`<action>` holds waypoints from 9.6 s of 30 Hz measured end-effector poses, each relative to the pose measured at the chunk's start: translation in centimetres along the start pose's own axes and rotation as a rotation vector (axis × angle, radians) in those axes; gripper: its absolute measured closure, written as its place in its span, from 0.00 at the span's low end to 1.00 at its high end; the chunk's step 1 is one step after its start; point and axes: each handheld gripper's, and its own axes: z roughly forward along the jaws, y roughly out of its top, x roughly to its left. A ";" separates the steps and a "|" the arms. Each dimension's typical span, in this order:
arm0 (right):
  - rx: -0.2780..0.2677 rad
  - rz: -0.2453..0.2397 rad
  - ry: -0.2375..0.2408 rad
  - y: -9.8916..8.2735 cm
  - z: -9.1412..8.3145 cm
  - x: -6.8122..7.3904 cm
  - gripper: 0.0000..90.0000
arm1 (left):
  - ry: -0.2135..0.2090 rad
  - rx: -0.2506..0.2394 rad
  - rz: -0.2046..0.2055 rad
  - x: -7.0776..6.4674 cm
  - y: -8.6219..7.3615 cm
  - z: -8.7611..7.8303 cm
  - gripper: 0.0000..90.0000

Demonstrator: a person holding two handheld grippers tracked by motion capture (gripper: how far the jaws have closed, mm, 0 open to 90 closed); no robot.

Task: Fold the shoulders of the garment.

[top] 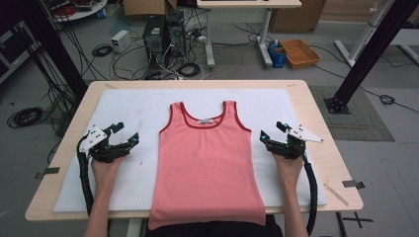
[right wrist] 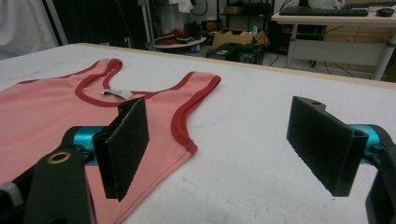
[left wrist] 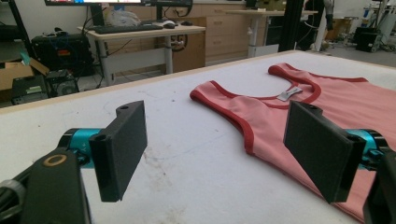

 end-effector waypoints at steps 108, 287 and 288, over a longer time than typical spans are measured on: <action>0.038 -0.006 -0.069 0.1 0.4 0.4 0.23 | -0.092 0.527 -0.069 2.1 4.3 23.8 0.57; 0.621 -0.105 0.115 6.4 24.1 -0.8 0.75 | -0.201 0.452 -0.012 -6.3 3.7 5.3 0.40; 0.619 -0.106 0.123 6.4 24.0 -0.7 0.79 | -0.201 0.451 -0.015 -6.2 3.7 5.3 0.40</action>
